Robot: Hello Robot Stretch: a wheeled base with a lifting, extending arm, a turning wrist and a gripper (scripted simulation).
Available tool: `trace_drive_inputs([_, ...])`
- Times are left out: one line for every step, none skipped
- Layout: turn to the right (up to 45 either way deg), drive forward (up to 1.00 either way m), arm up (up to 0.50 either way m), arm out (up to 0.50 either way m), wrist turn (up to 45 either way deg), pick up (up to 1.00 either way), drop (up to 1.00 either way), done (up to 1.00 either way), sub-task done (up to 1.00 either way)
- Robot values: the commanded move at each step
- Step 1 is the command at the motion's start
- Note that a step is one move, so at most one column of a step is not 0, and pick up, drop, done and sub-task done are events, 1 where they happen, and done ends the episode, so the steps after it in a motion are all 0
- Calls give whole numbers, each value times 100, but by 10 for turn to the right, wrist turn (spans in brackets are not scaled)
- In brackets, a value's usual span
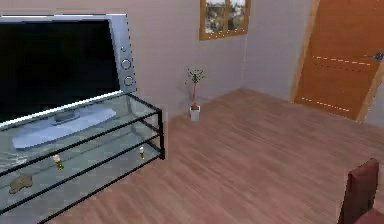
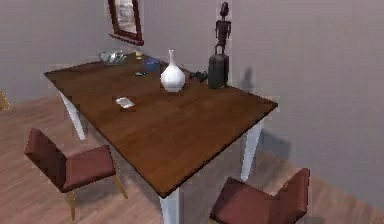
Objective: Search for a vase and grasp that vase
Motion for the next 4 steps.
trace_drive_inputs([450, 0, 0, 0, 0, 0, 0, 0, 0])
trace_drive_inputs([450, 0, 0, 0, 0, 0, 0, 0, 0])
trace_drive_inputs([450, 0, 0, 0, 0, 0, 0, 0, 0])
trace_drive_inputs([180, 0, 0, 0, 0, 0, 0, 0, 0])
